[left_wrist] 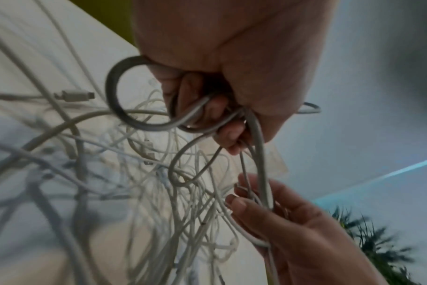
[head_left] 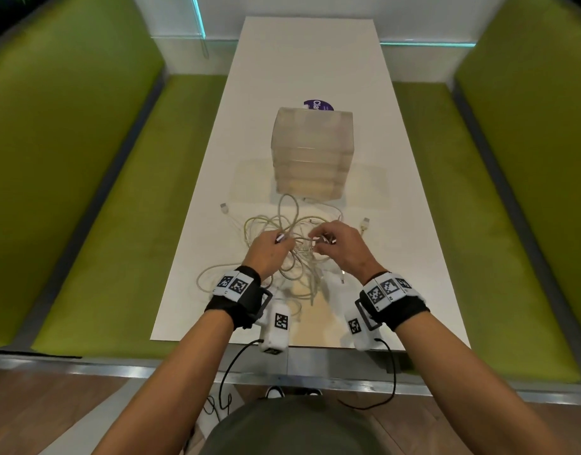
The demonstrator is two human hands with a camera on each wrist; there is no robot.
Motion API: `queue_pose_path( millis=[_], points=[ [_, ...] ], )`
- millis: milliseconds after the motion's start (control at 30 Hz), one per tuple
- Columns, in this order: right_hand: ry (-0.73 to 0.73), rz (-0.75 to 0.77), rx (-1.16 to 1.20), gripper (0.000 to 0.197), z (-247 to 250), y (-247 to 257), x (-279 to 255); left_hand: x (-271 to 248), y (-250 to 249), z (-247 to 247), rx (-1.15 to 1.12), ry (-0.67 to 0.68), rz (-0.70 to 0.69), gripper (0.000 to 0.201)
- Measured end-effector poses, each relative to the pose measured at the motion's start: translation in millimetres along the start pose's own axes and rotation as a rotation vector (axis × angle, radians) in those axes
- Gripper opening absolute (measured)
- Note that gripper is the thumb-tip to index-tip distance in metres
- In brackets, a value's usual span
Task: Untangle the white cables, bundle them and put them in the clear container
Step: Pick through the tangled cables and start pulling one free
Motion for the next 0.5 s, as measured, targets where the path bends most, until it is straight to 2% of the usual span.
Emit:
queue_pose_path(
  millis=[100,333,433,500],
  points=[
    [0.078,-0.006,0.135,0.035,1,-9,0,1,3,2,0.036,0.023,-0.006,0.022],
    [0.119,-0.067,-0.125,0.032,16,-33,-6,-14,-9,22,0.133,0.124,-0.097,0.025],
    [0.029,-0.045,-0.211,0.022,32,-25,-22,-32,-5,32,0.149,0.149,-0.097,0.021],
    [-0.052,-0.003,-0.283,0.022,39,-13,-37,-45,1,32,0.169,0.189,-0.078,0.018]
  ],
)
Point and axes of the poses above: each hand's wrist, its own x-axis towards the middle knuckle, its own z-axis out of the back of the hand, y = z × x, the point moved 10 cm from there along x, towards the middle knuckle, and after that the axes turned 10 degrees about -z, right-handed, at the moved point
